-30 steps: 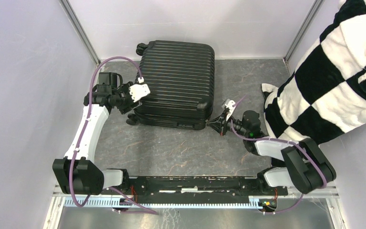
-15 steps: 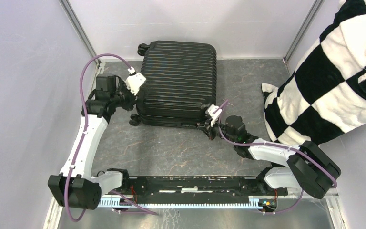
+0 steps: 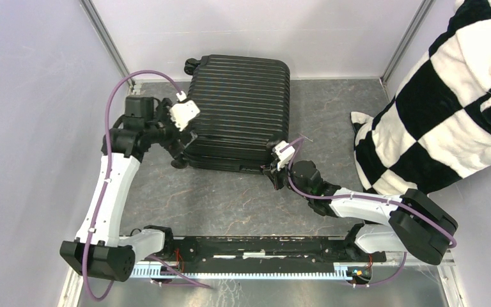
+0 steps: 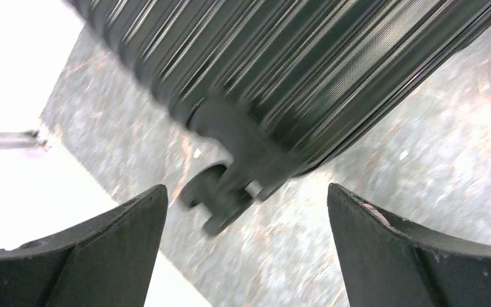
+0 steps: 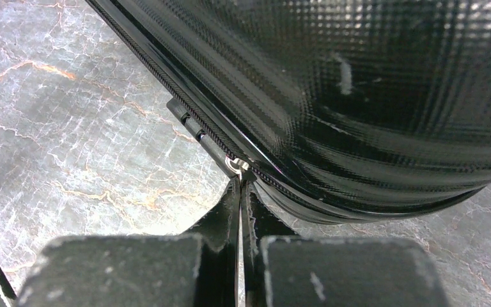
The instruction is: Pack the luggage
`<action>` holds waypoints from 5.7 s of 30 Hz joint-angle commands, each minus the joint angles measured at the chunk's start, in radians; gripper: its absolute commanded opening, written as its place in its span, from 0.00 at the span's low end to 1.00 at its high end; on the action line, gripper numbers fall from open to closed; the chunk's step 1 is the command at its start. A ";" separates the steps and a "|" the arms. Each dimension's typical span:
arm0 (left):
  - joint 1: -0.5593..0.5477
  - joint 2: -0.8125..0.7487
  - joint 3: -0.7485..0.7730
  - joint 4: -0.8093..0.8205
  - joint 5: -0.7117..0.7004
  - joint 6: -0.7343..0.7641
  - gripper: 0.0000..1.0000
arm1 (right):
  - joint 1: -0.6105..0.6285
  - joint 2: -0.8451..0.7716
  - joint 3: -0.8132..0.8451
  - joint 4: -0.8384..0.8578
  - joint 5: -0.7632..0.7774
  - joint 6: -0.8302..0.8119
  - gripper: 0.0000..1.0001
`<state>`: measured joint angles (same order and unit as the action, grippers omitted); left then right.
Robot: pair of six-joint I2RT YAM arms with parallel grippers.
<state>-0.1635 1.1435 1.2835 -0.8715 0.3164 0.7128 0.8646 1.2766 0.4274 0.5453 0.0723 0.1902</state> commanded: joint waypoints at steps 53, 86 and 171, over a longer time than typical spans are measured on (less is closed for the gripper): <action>-0.294 -0.028 -0.167 0.079 0.088 -0.157 0.02 | -0.384 -0.066 -0.048 0.155 -0.340 0.001 0.00; -0.503 0.168 -0.042 0.353 0.058 -0.563 0.02 | 0.203 0.080 -0.049 0.500 -0.160 0.100 0.00; 0.004 0.503 0.102 0.394 0.030 -0.496 0.86 | -0.443 -0.022 0.078 -0.133 -0.079 0.176 0.60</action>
<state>-0.0692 1.5688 1.3083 -0.6155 0.2119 0.3107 0.3443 1.2560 0.6067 0.6212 0.0933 0.3786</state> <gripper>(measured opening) 0.853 0.600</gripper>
